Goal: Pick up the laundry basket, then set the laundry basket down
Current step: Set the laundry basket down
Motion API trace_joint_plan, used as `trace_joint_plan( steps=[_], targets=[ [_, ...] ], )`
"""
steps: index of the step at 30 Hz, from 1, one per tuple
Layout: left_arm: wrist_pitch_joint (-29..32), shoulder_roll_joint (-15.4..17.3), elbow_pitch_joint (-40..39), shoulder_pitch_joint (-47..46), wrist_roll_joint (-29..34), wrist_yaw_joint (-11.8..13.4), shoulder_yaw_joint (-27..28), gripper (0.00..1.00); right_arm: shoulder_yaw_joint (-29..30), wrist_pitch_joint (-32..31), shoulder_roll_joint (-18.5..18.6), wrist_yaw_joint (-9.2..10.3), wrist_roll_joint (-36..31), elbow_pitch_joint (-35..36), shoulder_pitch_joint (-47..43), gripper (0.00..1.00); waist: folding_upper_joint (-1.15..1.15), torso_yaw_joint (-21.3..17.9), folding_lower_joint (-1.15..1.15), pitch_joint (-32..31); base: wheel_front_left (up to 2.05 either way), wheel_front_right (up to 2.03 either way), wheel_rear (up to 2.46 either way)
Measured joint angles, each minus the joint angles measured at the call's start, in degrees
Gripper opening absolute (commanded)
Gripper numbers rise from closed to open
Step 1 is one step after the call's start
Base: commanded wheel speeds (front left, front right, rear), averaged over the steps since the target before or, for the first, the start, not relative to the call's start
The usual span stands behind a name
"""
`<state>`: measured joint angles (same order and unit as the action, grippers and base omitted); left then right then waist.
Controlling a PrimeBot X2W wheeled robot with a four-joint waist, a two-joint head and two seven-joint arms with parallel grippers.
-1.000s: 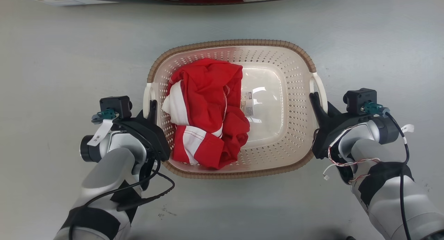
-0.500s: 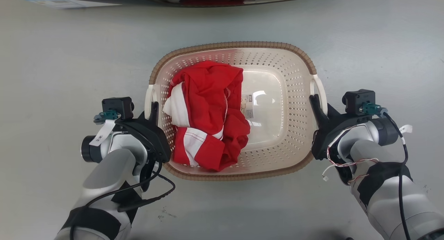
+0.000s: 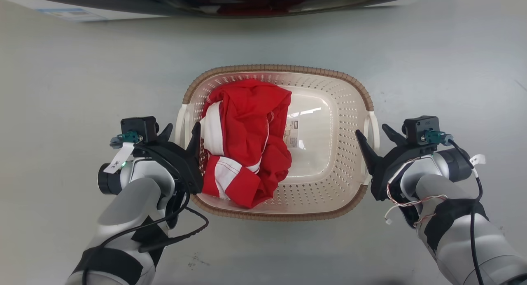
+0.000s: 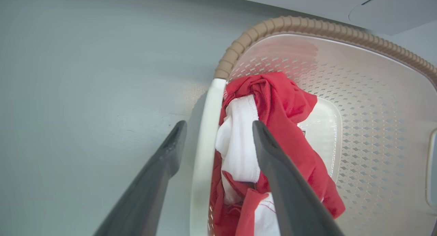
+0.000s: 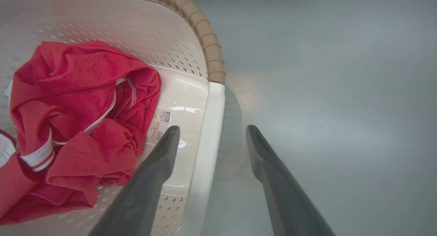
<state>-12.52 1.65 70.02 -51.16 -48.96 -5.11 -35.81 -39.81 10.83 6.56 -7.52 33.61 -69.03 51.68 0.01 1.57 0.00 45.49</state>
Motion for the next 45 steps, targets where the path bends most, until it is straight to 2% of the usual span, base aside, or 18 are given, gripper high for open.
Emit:
trace_joint_plan(
  steps=[11,23,35,45],
  targets=[
    [0.3,0.0,1.0,1.6,0.2,0.1,-1.8,1.0,0.0,1.4,0.0,0.0,1.6,-0.1,-2.1,1.0,0.0,-0.4,0.0,-4.3,0.0,0.0,0.0],
    [-1.5,0.0,1.2,6.3,2.4,0.1,-2.7,1.0,2.1,3.4,0.0,0.0,3.4,0.5,-9.2,1.0,0.0,-0.8,-0.01,-13.6,0.0,0.0,0.0],
    [-1.8,1.2,-4.6,12.8,2.9,0.7,-0.9,1.0,4.8,3.4,1.2,0.05,3.9,5.4,-15.1,1.0,-0.01,-0.9,-0.02,-23.6,0.0,0.0,0.0],
    [-1.8,3.7,-13.7,18.8,5.4,3.7,2.2,1.0,8.0,3.4,3.3,2.78,2.8,13.3,-20.9,1.0,-0.01,-0.4,-0.02,-32.2,0.0,0.0,0.0]
  ],
)
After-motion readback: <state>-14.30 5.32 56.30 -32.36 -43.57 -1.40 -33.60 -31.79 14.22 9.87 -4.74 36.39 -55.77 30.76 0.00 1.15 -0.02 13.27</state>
